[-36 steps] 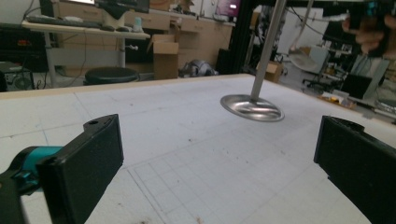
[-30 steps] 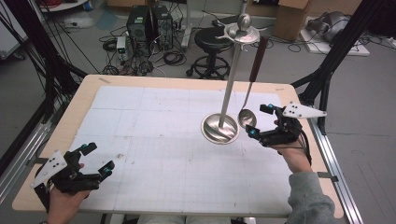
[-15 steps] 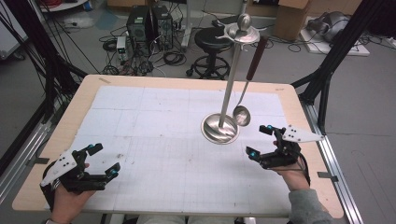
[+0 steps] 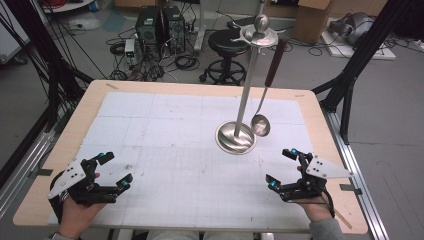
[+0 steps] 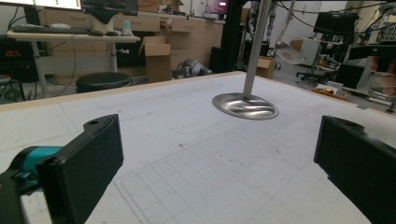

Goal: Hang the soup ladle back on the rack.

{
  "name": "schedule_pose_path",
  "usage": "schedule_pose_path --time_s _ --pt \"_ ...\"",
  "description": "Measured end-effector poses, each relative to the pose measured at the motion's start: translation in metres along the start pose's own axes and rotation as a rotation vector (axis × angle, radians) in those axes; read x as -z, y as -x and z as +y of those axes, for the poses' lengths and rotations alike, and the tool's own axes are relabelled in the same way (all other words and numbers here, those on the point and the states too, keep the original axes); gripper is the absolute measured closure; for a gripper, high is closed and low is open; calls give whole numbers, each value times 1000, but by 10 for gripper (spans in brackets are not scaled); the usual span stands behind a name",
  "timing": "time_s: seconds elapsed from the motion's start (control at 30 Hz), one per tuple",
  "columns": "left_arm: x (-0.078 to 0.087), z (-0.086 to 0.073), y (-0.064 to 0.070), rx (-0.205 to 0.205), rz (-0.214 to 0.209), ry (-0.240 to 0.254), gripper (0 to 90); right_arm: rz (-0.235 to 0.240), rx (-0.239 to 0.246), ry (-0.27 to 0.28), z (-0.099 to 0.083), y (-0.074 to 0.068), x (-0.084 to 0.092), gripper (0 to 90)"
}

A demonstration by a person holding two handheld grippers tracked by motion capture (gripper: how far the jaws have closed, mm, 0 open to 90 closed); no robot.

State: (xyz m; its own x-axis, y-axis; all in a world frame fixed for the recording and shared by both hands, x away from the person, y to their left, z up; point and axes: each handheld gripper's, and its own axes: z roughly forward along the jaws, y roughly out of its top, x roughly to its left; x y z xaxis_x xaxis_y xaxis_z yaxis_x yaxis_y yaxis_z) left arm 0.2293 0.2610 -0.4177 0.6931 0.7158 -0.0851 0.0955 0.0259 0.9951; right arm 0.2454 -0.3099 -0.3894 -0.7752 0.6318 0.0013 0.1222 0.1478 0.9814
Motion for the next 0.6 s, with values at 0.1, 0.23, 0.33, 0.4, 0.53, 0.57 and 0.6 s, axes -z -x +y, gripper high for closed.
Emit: schedule_pose_path --time_s 0.1,0.23,0.33,0.4,0.53,0.57,0.6 --pt "-4 0 2 -7 -9 -5 18 -17 -7 12 -3 0 8 0" --pt "-7 0 3 54 20 1 18 -49 -32 36 -9 -1 22 0" --pt "-10 0 5 48 22 2 18 -84 -40 29 -16 -2 31 0" --pt "-10 -1 4 35 22 -7 18 -108 -50 21 -21 0 35 0" --pt "-10 -2 2 34 31 -4 18 -149 -103 48 -26 6 42 0" --pt "-10 -3 1 27 35 -5 18 -157 -112 55 -27 7 43 0" --pt "-10 -4 0 23 40 -9 18 -163 -125 63 -27 9 44 0"
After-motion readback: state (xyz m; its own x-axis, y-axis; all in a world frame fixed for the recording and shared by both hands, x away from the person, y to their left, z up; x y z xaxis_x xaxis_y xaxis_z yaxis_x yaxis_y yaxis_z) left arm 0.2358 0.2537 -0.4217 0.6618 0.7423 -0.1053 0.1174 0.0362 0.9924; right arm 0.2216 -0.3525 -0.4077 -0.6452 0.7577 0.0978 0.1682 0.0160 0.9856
